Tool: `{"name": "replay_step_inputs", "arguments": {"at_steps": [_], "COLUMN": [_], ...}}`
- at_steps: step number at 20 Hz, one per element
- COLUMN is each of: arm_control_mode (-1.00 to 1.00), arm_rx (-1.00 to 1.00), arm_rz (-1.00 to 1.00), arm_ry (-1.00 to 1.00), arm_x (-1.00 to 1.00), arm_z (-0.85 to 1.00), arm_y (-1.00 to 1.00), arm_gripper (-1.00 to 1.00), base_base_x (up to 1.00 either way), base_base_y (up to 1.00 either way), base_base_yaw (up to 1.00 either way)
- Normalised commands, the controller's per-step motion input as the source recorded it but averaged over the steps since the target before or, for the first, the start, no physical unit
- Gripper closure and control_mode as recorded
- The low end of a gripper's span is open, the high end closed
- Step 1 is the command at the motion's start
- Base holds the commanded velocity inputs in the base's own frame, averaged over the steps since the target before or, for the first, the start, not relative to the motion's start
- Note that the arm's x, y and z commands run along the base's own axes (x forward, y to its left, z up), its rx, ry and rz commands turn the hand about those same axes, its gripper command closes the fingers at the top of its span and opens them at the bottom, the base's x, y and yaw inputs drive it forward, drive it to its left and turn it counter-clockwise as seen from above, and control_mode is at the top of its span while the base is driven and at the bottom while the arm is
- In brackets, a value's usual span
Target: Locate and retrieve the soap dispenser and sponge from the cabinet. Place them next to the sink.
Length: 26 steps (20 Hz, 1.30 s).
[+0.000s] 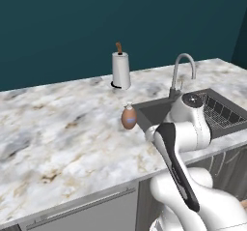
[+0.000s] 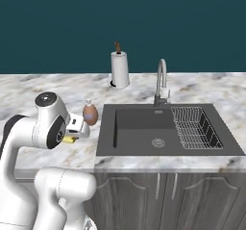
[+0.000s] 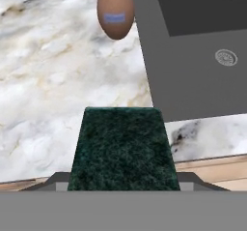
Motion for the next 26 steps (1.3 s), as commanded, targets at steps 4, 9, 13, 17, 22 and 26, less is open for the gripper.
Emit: {"name": "replay_step_inputs", "arguments": {"at_steps": [4, 9, 13, 17, 22, 26], "arm_control_mode": [-1.00, -1.00, -1.00, -1.00, -1.00, -1.00], "arm_rx": [0.00, 0.00, 0.00, -0.02, -0.03, -0.02], "arm_rz": [0.00, 0.00, 0.00, 0.00, 0.00, 0.00], "arm_ry": [0.00, 0.00, 0.00, 0.03, 0.04, 0.03], "arm_x": [0.15, 0.21, 0.27, 0.39, 0.46, 0.43], "arm_z": [-0.31, -0.32, -0.29, -0.24, -0.15, -0.13], "arm_y": [0.00, 0.00, 0.00, 0.02, 0.05, 0.09], "arm_gripper": [1.00, 1.00, 1.00, 1.00, 1.00, 1.00], "base_base_x": [0.00, 0.00, 0.00, 0.00, 0.00, 0.00], "base_base_y": [0.00, 0.00, 0.00, 0.00, 0.00, 0.00], "base_base_yaw": [0.00, 0.00, 0.00, 0.00, 0.00, 0.00]}}
